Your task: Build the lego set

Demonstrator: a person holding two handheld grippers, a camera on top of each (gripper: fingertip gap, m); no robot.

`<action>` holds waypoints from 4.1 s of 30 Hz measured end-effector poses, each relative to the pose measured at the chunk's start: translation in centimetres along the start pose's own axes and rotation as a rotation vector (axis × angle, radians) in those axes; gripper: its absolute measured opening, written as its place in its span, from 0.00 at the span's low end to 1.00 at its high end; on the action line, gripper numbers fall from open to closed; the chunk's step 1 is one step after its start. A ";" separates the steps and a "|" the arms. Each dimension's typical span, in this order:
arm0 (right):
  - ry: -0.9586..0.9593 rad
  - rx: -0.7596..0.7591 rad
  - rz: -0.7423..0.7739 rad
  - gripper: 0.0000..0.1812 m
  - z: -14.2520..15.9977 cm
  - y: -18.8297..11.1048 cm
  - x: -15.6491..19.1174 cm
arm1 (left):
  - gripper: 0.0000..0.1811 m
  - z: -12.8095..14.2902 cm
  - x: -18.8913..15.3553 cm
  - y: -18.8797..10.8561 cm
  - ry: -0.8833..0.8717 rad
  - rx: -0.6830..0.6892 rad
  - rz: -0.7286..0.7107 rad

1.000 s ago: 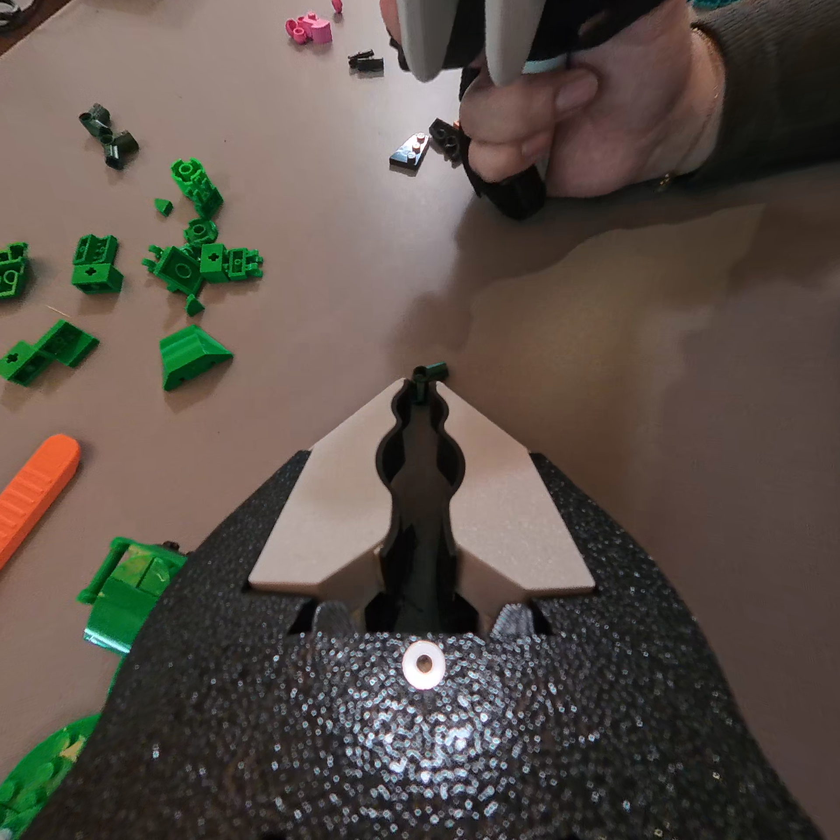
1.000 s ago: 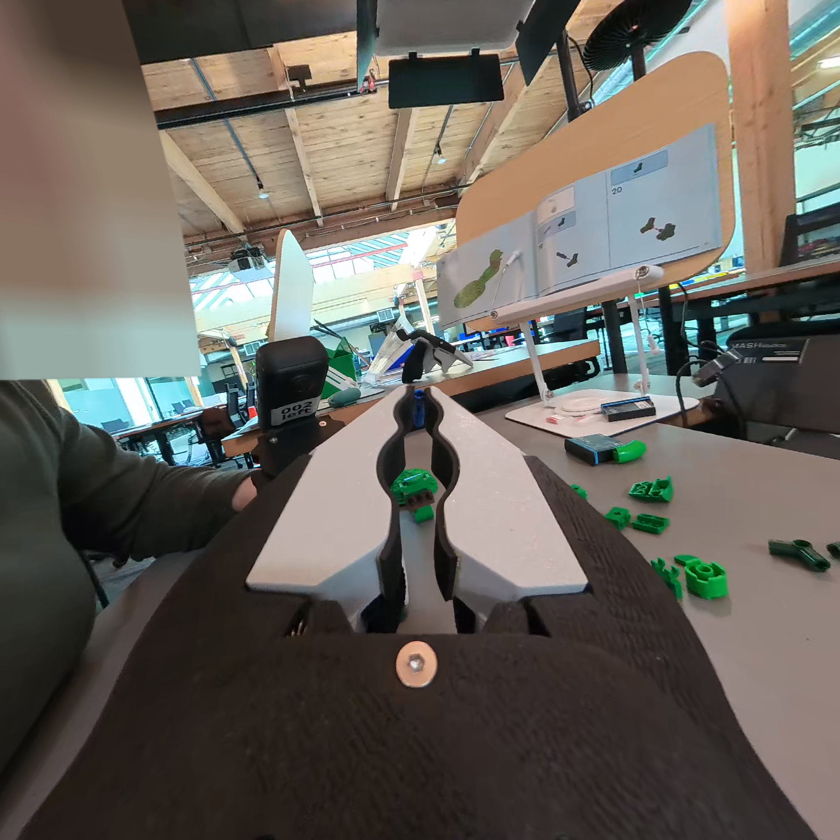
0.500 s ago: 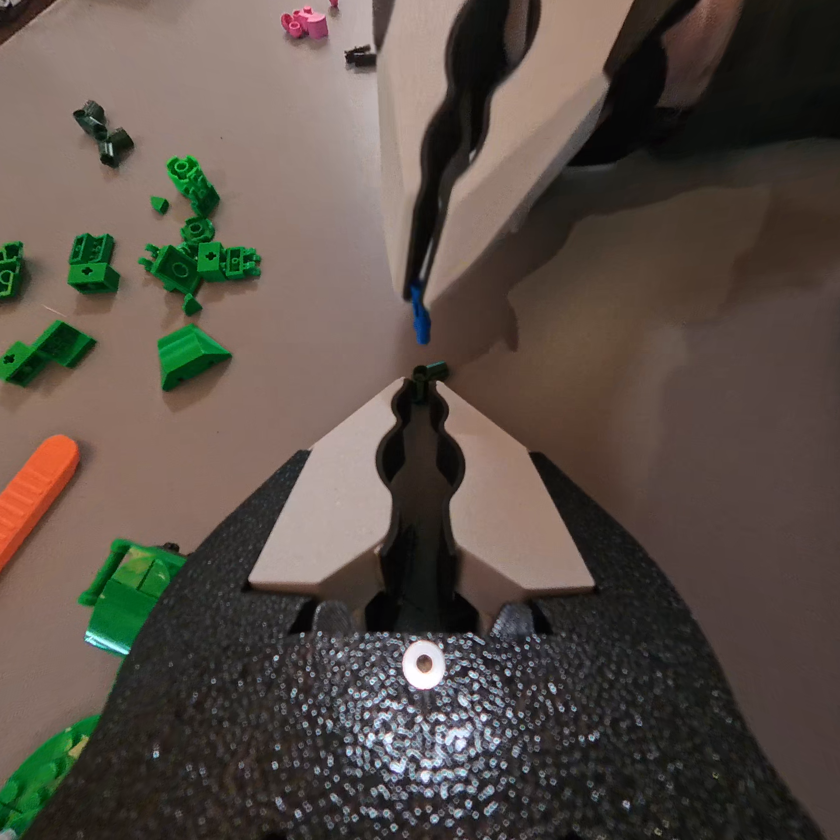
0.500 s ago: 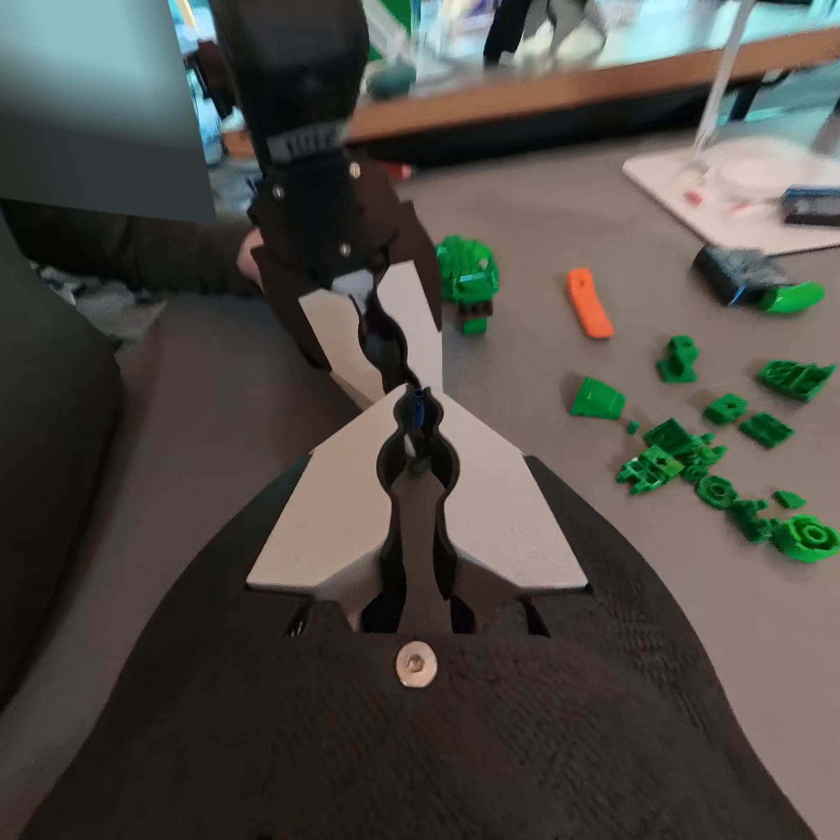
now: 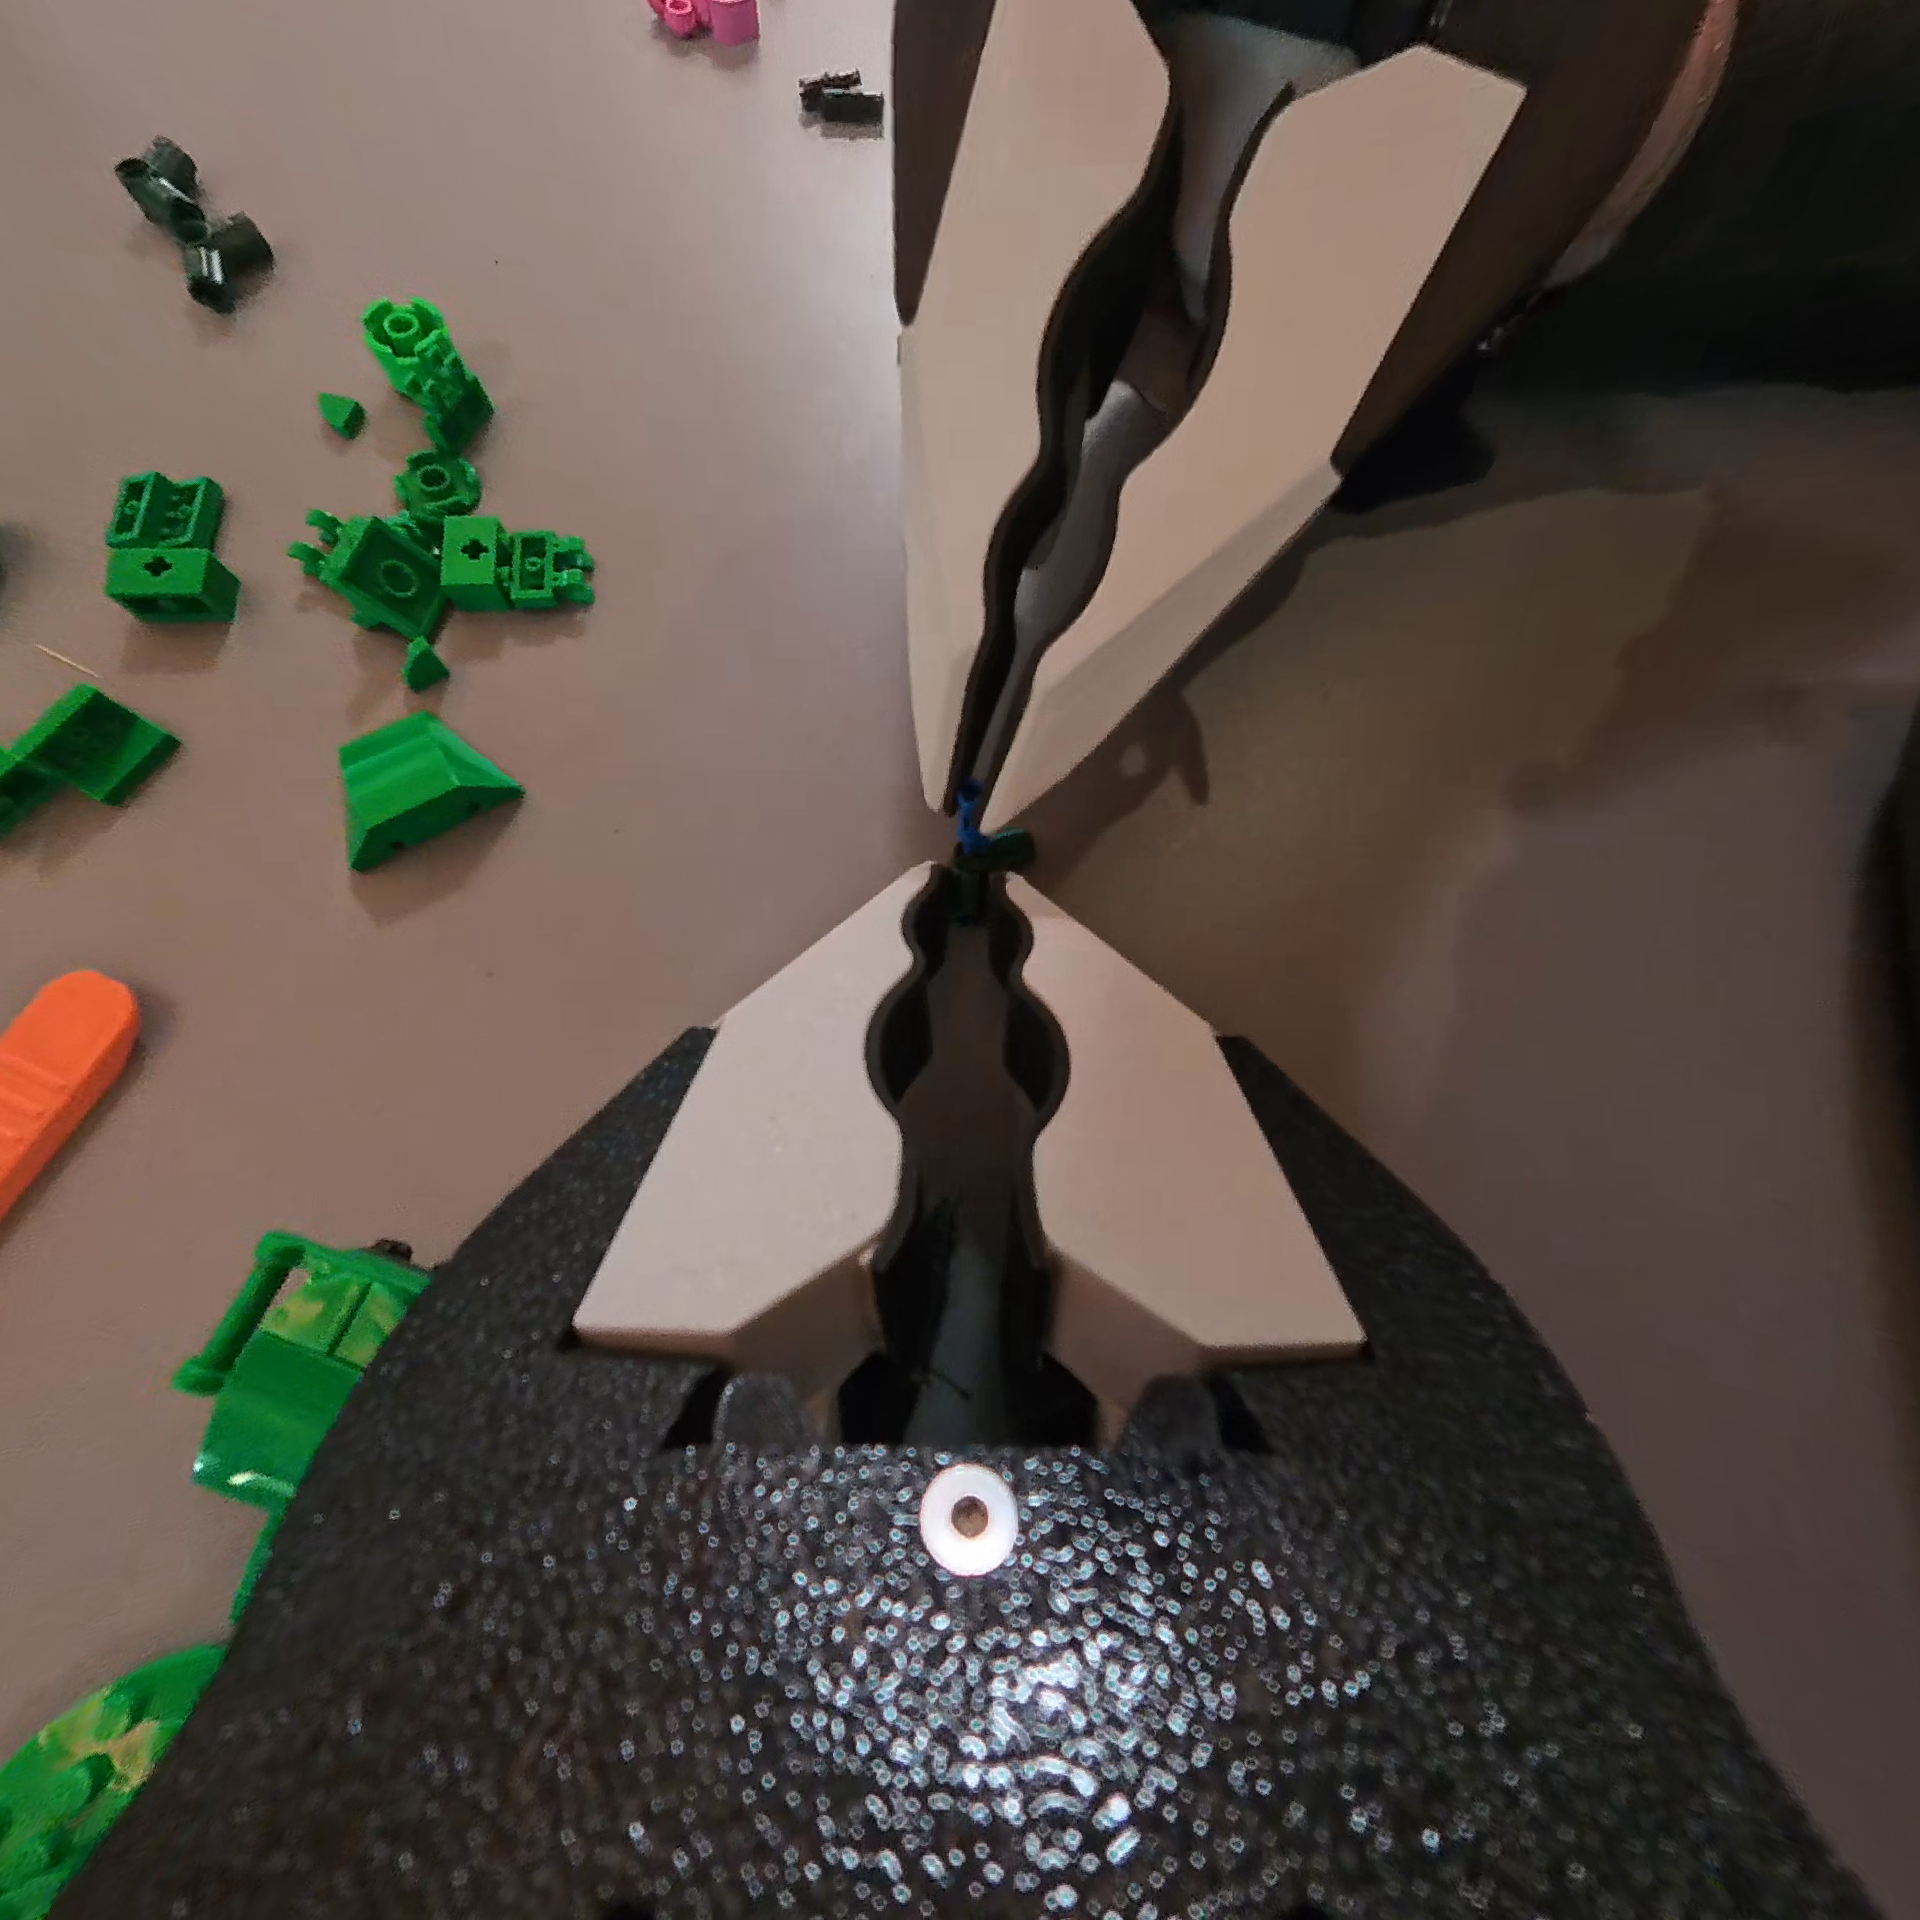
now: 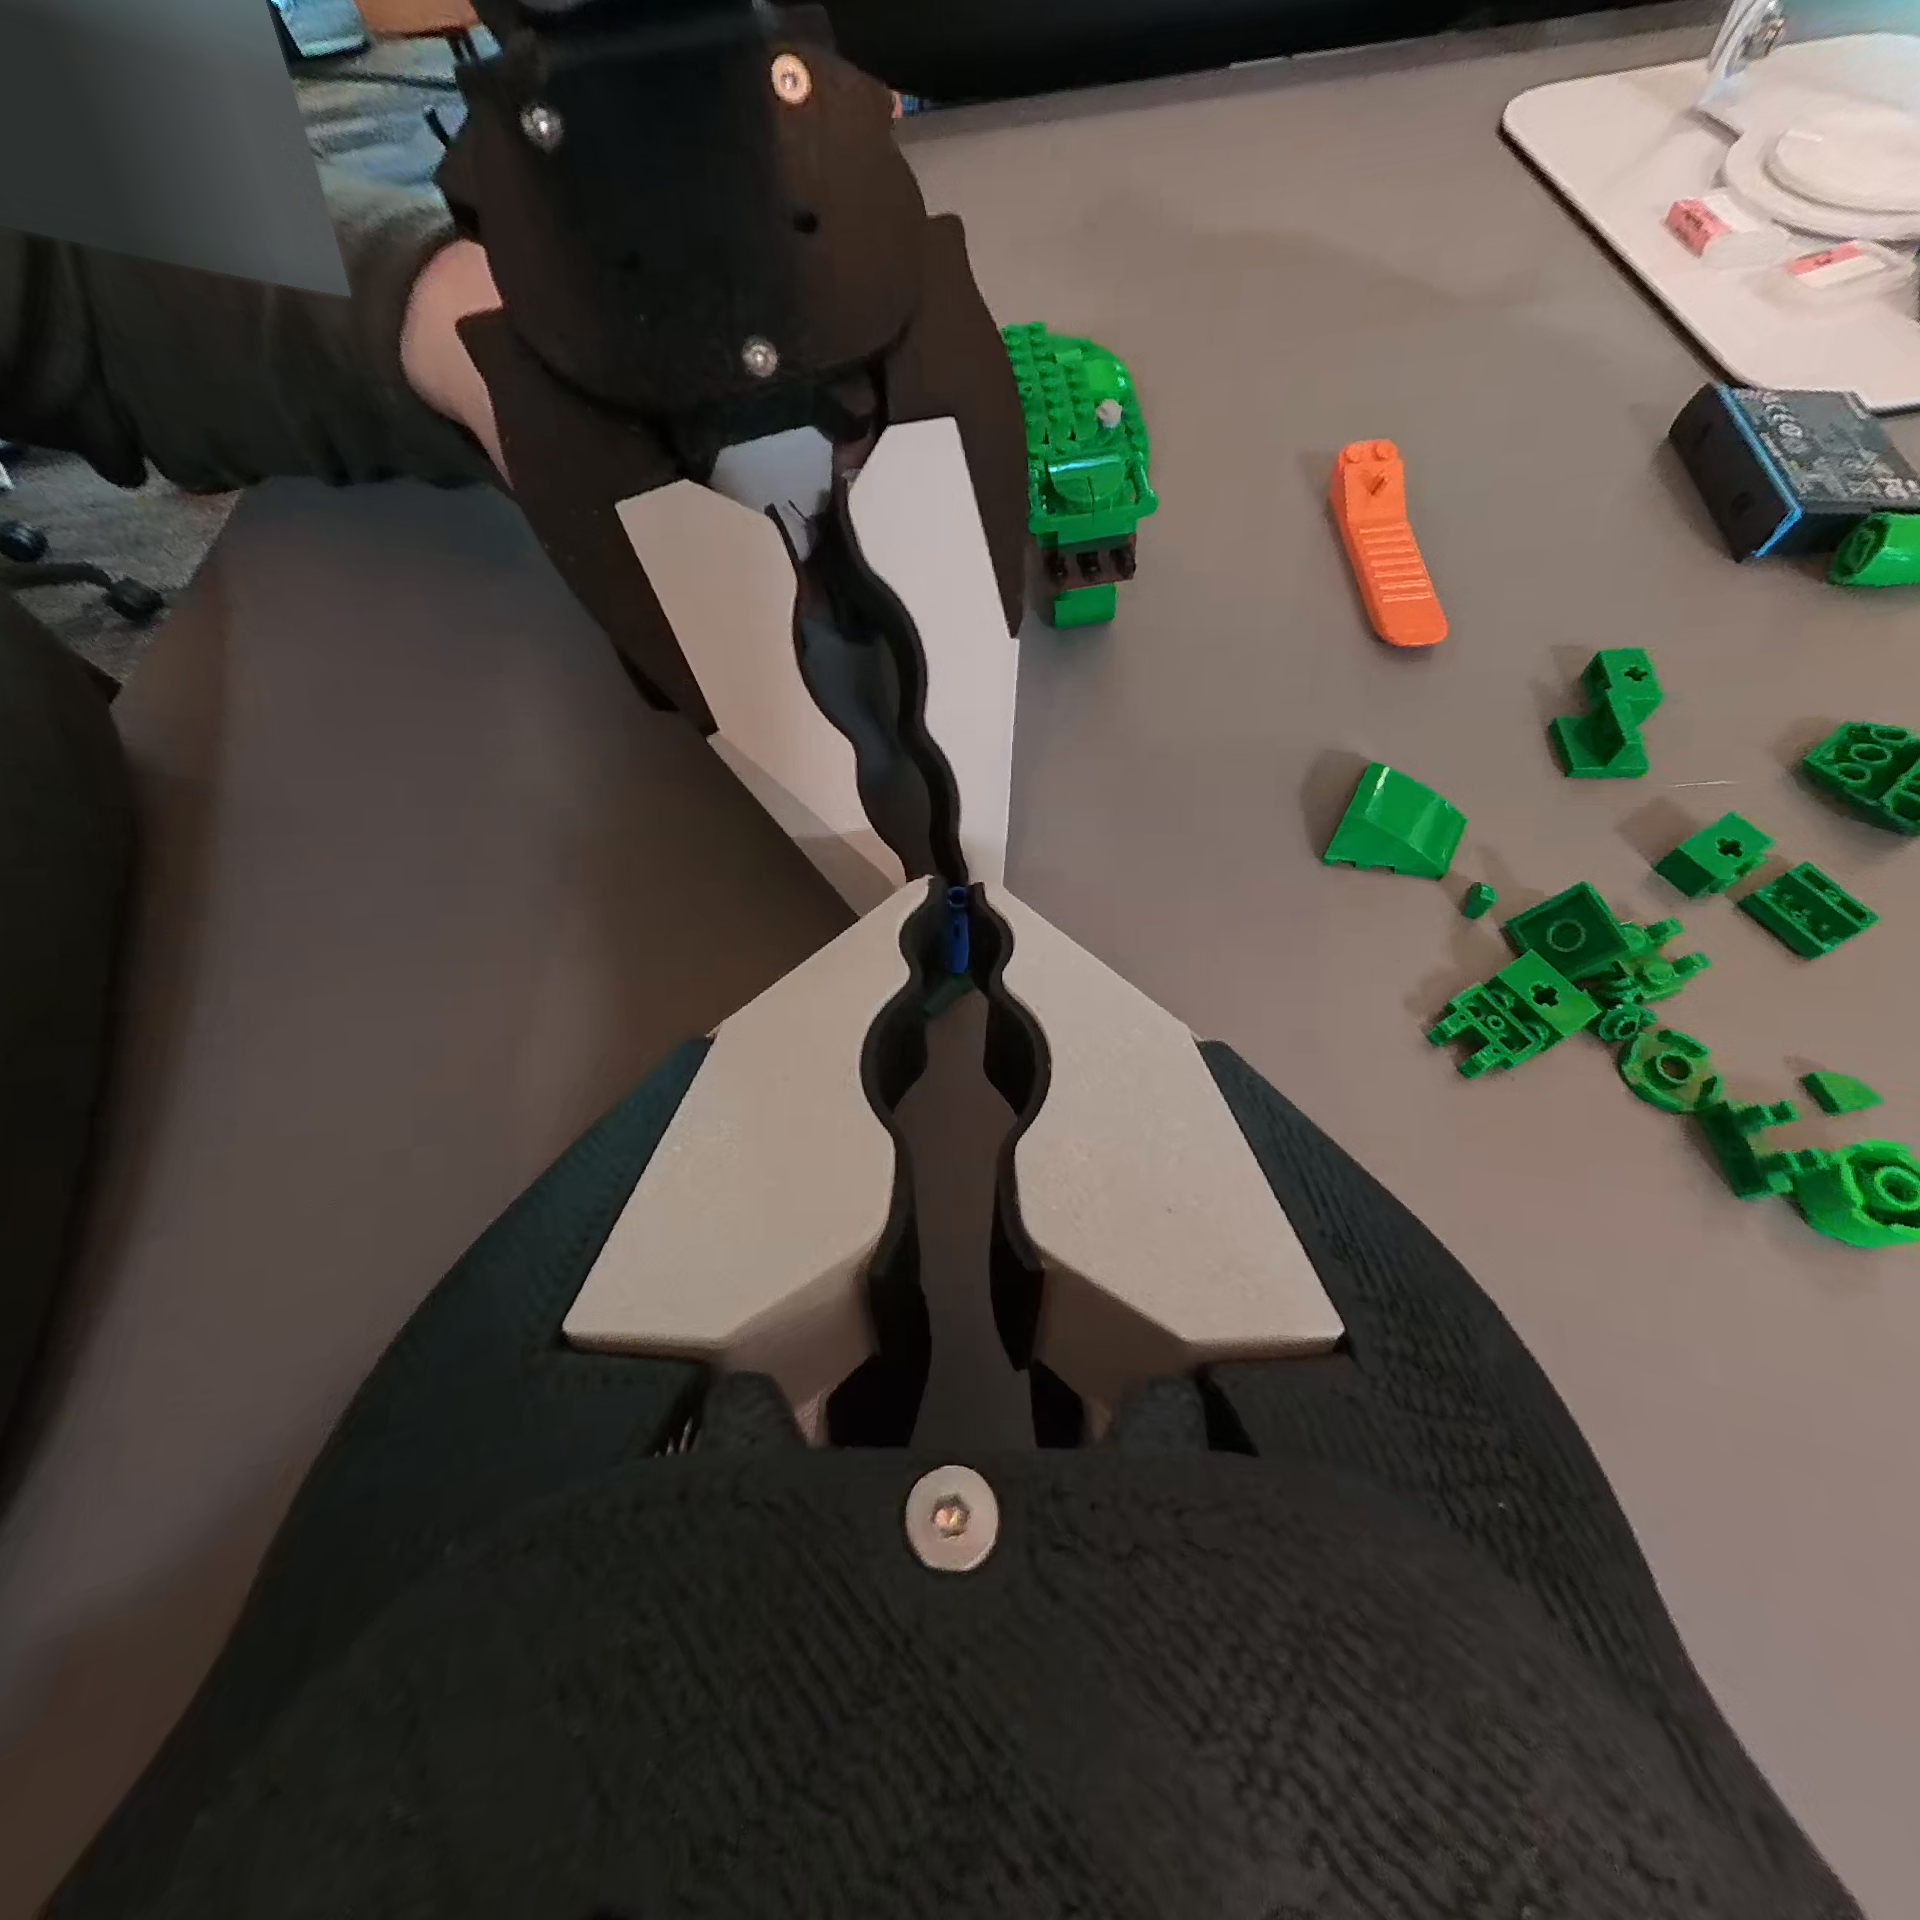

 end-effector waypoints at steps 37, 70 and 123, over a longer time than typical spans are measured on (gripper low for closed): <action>-0.123 0.013 0.002 0.01 0.3 -0.6 0.0 | 0.03 0.0 0.0 0.0 0.001 -0.001 0.006; -0.319 0.041 -0.186 0.01 0.3 0.1 1.6 | 0.03 0.4 -0.7 -0.4 0.065 0.032 0.196; -0.251 0.057 -0.192 0.02 0.3 0.7 1.8 | 0.03 0.4 -0.7 -0.4 0.068 0.030 0.196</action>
Point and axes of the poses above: each gripper's, where its closed fingertips meet, y out along the fingers, z out of its underside, x = y × z across the jaws, the point moved 1 cm from there along -y, back along the fingers, and after that the axes turned 4 degrees about -z, right-handed, at the moved point
